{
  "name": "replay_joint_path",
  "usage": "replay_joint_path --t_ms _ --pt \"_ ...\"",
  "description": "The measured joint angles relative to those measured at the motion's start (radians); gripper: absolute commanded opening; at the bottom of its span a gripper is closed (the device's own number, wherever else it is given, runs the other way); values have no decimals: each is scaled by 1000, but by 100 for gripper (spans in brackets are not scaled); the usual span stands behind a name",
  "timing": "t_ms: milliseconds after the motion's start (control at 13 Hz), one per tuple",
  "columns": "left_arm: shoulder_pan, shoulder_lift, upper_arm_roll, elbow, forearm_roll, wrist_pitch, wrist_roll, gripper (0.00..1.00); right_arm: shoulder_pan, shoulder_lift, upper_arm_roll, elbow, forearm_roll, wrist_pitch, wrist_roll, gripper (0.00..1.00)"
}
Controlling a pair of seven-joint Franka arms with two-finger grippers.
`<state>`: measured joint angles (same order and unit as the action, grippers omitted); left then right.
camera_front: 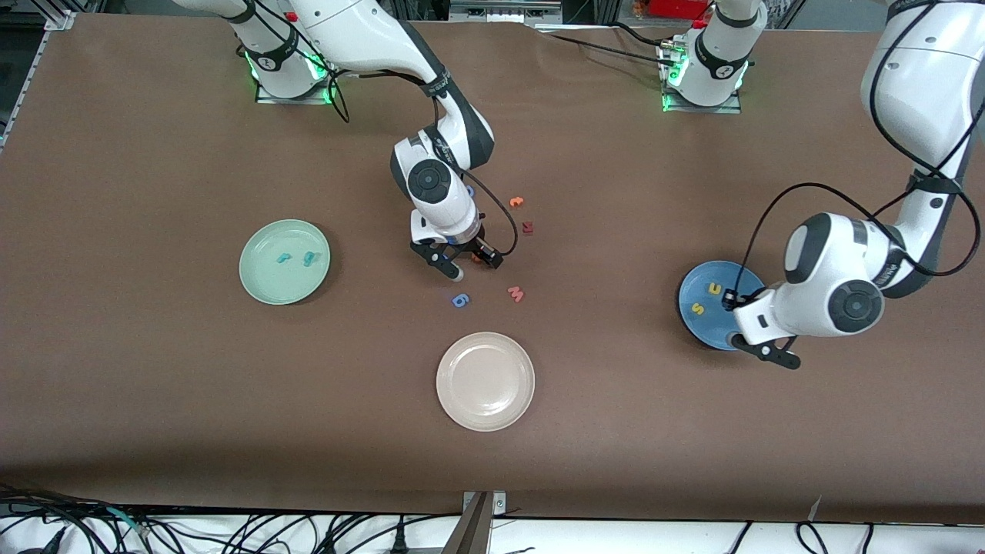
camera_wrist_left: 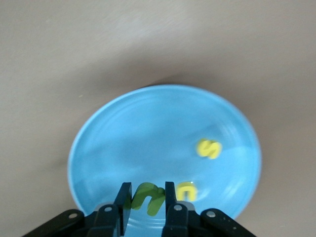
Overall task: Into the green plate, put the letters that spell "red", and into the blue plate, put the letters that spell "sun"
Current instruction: 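Open the left gripper over the blue plate while the right gripper lifts e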
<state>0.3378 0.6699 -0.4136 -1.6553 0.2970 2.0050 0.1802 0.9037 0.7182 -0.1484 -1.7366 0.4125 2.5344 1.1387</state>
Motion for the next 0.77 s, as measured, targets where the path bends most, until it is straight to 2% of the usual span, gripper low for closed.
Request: replay_joint_path --t_ms 77,154,231,309,540,617,771 --pt "1 16 18 0 7 27 18 7 0 0 0 0 0 0 0 68" --pt "1 32 25 1 29 52 26 19 0 2 -1 0 -1 0 0 68" --pt "0 50 26 1 52 65 26 42 0 4 -1 0 -1 0 0 68" --pt "-3 63 26 1 59 72 26 99 0 4 -2 0 -2 0 0 68" --pt "-6 73 25 6 59 76 27 100 0 4 -6 0 -10 0 0 64" --pt "-6 72 23 12 59 75 27 100 0 4 -6 0 -11 0 0 53" --pt "-7 55 12 29 59 56 27 100 0 4 -6 0 -13 -1 0 39"
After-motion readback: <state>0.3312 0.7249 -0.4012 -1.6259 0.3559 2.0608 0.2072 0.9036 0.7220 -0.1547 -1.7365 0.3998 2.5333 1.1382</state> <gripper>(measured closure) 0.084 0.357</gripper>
